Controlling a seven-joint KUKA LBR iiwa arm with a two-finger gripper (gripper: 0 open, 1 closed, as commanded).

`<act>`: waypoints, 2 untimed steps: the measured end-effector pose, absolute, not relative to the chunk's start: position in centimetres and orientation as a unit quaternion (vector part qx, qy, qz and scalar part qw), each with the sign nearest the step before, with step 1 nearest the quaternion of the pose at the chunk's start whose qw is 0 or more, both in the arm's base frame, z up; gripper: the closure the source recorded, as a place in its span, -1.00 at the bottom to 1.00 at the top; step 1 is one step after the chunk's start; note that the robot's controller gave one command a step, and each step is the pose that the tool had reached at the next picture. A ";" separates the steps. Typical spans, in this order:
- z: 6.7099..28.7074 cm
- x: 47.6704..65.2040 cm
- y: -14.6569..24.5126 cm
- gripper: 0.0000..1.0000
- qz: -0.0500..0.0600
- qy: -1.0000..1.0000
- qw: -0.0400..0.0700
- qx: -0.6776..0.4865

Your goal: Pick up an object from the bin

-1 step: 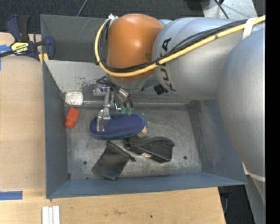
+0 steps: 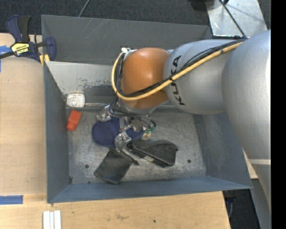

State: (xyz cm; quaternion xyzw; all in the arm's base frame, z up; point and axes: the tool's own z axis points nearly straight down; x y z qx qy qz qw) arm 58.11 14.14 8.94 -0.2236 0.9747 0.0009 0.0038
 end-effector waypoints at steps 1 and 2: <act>9.2 58.3 14.2 1.00 0.001 0.975 0.006 -0.222; 23.6 62.5 13.8 1.00 -0.001 0.914 0.005 -0.406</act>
Offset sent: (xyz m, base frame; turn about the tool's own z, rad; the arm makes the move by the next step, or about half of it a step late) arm 0.0000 0.0000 0.0000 0.0000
